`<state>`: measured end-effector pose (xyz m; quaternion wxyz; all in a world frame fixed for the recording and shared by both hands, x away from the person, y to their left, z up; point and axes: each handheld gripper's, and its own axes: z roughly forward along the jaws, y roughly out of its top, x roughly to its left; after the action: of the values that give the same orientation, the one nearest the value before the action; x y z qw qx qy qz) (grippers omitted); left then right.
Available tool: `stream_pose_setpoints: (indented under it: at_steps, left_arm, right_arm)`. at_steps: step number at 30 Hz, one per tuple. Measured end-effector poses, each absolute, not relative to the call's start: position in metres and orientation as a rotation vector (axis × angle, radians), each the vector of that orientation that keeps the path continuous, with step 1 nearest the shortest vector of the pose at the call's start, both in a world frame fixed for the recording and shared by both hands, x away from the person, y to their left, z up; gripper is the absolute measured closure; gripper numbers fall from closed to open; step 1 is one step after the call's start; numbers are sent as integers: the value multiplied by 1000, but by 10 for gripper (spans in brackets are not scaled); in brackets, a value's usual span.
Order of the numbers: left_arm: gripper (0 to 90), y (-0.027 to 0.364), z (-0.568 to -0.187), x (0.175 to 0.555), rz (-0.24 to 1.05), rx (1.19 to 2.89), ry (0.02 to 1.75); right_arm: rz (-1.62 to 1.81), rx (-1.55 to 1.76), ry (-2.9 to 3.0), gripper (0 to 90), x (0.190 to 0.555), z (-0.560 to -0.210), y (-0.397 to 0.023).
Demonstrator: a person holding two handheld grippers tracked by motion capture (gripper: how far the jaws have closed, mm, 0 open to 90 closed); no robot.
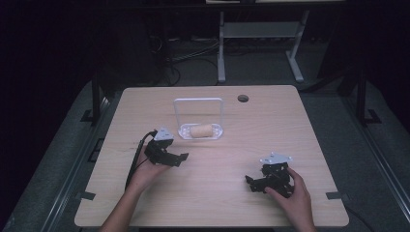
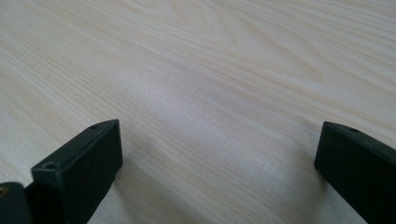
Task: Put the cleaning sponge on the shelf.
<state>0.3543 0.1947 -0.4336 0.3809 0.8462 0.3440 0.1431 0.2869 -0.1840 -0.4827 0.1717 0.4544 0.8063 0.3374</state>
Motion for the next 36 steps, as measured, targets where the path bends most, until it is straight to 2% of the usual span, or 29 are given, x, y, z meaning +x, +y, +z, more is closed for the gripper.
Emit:
stream_pose_setpoints:
  at_steps: [36]
  left_arm:
    - [132, 252, -451, 289, 439, 2134, 931]
  right_arm:
    - [959, 1297, 2289, 5, 287, -483, -184]
